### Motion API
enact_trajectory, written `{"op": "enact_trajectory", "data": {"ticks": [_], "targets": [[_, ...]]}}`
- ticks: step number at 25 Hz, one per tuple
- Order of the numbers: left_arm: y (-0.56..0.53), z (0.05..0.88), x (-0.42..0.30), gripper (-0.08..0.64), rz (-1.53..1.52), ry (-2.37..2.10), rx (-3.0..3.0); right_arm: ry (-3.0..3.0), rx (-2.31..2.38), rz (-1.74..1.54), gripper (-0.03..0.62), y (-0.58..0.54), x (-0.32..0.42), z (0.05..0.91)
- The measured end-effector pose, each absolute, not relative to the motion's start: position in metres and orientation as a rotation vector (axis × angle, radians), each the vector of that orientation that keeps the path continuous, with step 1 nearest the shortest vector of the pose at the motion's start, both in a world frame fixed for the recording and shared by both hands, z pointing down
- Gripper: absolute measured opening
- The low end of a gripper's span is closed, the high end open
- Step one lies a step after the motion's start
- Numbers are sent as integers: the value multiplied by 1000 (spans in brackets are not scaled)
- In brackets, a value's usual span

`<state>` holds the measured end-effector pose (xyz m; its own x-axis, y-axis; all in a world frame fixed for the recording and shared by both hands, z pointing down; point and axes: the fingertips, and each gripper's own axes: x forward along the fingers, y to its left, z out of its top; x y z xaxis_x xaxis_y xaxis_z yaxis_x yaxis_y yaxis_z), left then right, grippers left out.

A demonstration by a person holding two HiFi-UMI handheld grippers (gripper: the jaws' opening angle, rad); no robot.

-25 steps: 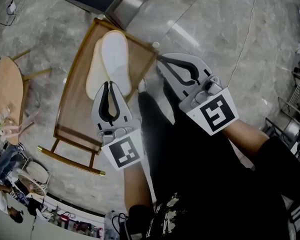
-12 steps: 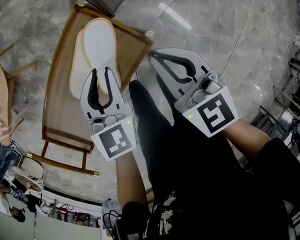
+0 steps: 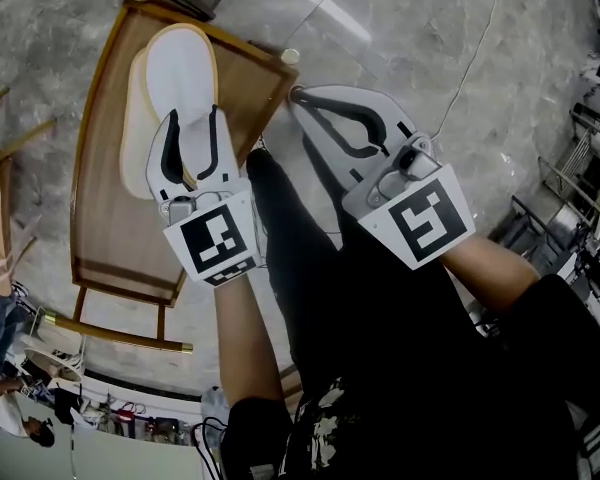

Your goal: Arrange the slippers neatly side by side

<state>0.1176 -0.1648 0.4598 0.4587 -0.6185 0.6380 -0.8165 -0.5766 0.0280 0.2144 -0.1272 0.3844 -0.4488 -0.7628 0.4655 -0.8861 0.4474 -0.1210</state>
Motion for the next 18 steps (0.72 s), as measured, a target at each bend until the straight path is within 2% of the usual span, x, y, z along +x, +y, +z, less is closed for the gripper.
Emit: {"op": "enact_trajectory", "data": {"ticks": [12, 15, 18], "targets": [[-165, 498, 107, 183, 957, -1227, 2256, -2332, 1368, 544, -5, -112, 214, 402], [-166, 492, 100, 45, 953, -1292, 2238, -2335, 1365, 538, -5, -108, 212, 401], [-165, 482, 96, 22, 935, -1328, 2240, -2339, 1357, 539, -5, -103, 210, 399]]}}
